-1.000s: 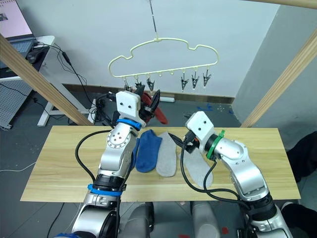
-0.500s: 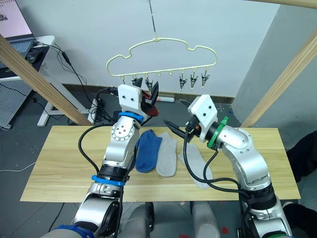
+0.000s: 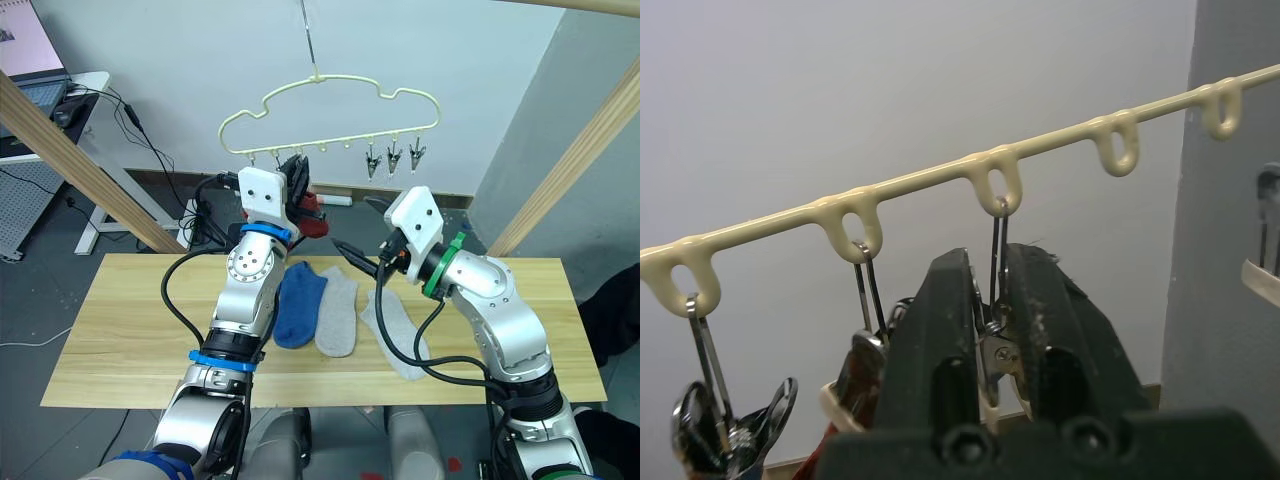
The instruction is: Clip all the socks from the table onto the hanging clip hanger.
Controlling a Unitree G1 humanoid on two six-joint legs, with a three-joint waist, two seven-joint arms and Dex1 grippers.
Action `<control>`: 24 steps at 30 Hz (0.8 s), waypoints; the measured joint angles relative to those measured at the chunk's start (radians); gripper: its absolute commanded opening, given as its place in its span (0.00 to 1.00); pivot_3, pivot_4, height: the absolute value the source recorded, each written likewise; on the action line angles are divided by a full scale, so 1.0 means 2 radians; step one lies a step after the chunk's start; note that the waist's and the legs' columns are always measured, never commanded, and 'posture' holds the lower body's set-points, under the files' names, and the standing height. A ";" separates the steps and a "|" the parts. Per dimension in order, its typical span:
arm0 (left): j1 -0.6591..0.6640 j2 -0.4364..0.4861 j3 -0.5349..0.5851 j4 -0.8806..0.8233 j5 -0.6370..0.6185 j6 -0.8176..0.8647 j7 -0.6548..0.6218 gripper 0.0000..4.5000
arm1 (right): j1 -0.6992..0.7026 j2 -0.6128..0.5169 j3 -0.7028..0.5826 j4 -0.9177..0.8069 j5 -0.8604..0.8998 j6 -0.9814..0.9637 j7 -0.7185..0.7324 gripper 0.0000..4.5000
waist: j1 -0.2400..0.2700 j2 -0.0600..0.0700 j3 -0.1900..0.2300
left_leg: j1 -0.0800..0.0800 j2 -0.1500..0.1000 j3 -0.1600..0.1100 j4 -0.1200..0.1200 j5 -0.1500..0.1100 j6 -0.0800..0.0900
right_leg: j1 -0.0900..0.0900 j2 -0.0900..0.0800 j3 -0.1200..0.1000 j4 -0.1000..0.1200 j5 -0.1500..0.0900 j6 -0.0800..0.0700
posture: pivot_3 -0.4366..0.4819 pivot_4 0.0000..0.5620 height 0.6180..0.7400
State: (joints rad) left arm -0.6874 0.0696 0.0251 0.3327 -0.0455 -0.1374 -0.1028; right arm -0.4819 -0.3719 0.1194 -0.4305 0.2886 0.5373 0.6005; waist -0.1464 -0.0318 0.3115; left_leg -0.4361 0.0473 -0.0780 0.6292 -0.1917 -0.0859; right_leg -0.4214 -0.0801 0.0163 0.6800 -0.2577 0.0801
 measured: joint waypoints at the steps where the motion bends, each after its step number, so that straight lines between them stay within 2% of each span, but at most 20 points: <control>1: 0.000 0.000 0.000 0.000 0.000 0.000 0.000 0.00 | 0.001 -0.001 0.000 0.000 0.000 0.000 0.000 0.95 | 0.000 0.000 0.000 | 0.000 0.000 0.000 0.000 0.000 0.000 | 0.000 0.000 0.000 0.000 0.000 0.000 | 0.14 0.54 0.58; 6: 0.002 0.003 0.001 -0.005 -0.001 0.001 -0.006 0.00 | 0.036 -0.009 0.015 -0.005 -0.010 0.014 -0.012 0.98 | 0.000 0.000 0.000 | 0.000 0.000 0.000 0.000 0.000 0.000 | 0.000 0.000 0.000 0.000 0.000 0.000 | 0.15 0.55 0.58; 10: 0.009 0.004 0.001 -0.017 -0.004 0.011 -0.014 0.00 | 0.073 -0.006 0.049 0.012 -0.061 0.022 -0.057 0.98 | 0.000 0.000 0.000 | 0.000 0.000 0.000 0.000 0.000 0.000 | 0.000 0.000 0.000 0.000 -0.001 0.001 | 0.16 0.55 0.58; 15: 0.015 0.016 0.002 -0.033 -0.010 0.026 -0.029 0.00 | 0.109 0.005 0.080 0.105 -0.119 -0.019 -0.095 0.98 | 0.000 0.000 0.000 | 0.000 0.000 0.000 0.000 0.000 0.000 | 0.000 0.000 0.000 0.000 -0.001 0.002 | 0.18 0.55 0.58; 24: 0.020 0.032 0.005 -0.050 -0.023 0.046 -0.054 0.00 | 0.089 0.014 0.090 0.265 -0.143 -0.140 -0.058 0.98 | 0.001 0.000 0.000 | 0.000 0.000 0.000 0.000 0.000 0.000 | 0.000 0.000 0.000 0.000 -0.001 0.002 | 0.20 0.55 0.58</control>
State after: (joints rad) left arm -0.6479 0.1332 0.0358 0.2322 -0.0925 -0.0447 -0.2114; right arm -0.3041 -0.3436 0.2994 0.0999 0.0020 0.2576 0.4849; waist -0.1446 -0.0317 0.3117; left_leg -0.4358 0.0473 -0.0777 0.6292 -0.1916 -0.0860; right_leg -0.4214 -0.0801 0.0169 0.6802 -0.2601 0.0841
